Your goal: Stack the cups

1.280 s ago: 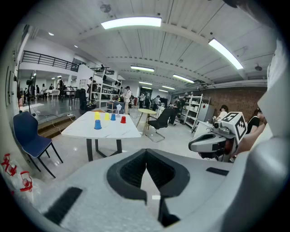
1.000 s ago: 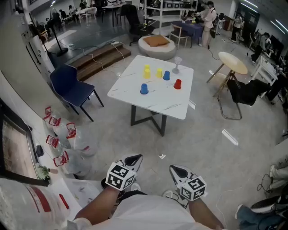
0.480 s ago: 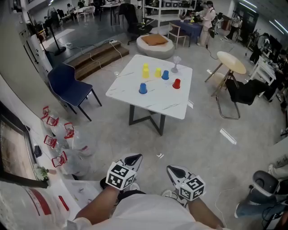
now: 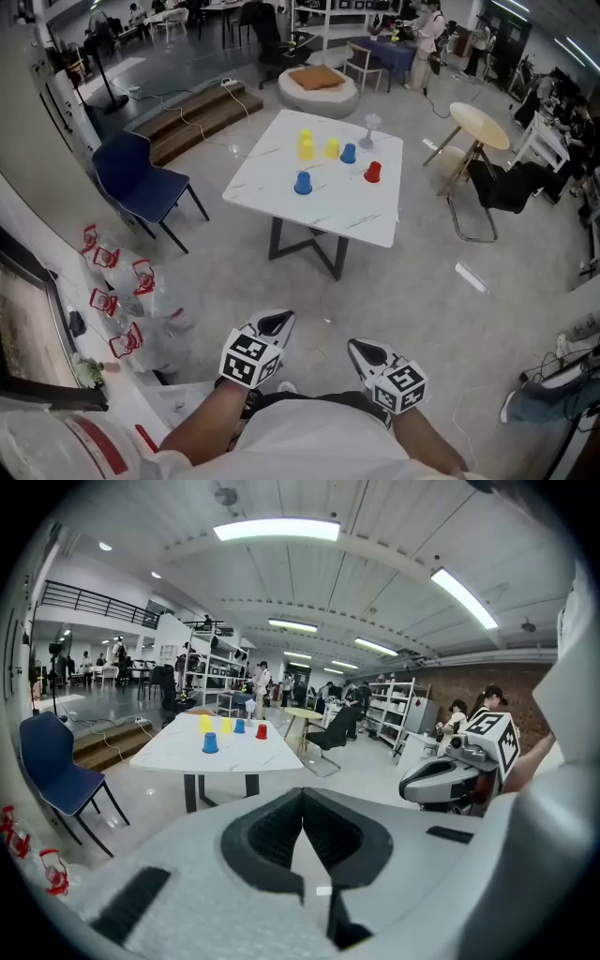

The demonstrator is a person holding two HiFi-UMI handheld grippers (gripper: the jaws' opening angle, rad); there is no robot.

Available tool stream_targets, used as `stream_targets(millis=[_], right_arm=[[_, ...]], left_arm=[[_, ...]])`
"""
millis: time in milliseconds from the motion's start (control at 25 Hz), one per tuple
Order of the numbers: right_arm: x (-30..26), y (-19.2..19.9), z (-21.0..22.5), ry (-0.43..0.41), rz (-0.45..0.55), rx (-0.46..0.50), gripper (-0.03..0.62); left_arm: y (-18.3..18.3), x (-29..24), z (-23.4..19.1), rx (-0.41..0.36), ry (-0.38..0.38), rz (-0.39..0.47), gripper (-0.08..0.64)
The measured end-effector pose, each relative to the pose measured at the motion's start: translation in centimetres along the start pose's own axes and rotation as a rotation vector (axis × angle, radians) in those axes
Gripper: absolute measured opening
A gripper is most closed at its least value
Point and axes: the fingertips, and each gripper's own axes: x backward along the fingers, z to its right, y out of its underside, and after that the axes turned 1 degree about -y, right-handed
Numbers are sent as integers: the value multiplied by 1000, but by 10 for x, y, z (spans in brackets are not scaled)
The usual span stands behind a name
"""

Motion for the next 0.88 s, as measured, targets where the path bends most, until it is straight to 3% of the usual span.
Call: stream_targets(millis=[240,400,560,720,880], right_arm=[[-19,-1,-1,23,-24,-3,6],[-38,-7,23,36,-22,-50,6],[-73,-16,50,-5,-32,-55,6],[-115,-41,90,-48,-32,-61,6],[-148,-82,141,-72,-12,-55,6]], left_arm=[[8,0,-29,19,8,-18,8],[15,-15,-33,34,31,-40,8],[15,-43,-47,51,31,-65,8],[-5,-76,-80,57,-1,-84,8],[-50,-116,-115,41,-40,-69,8]])
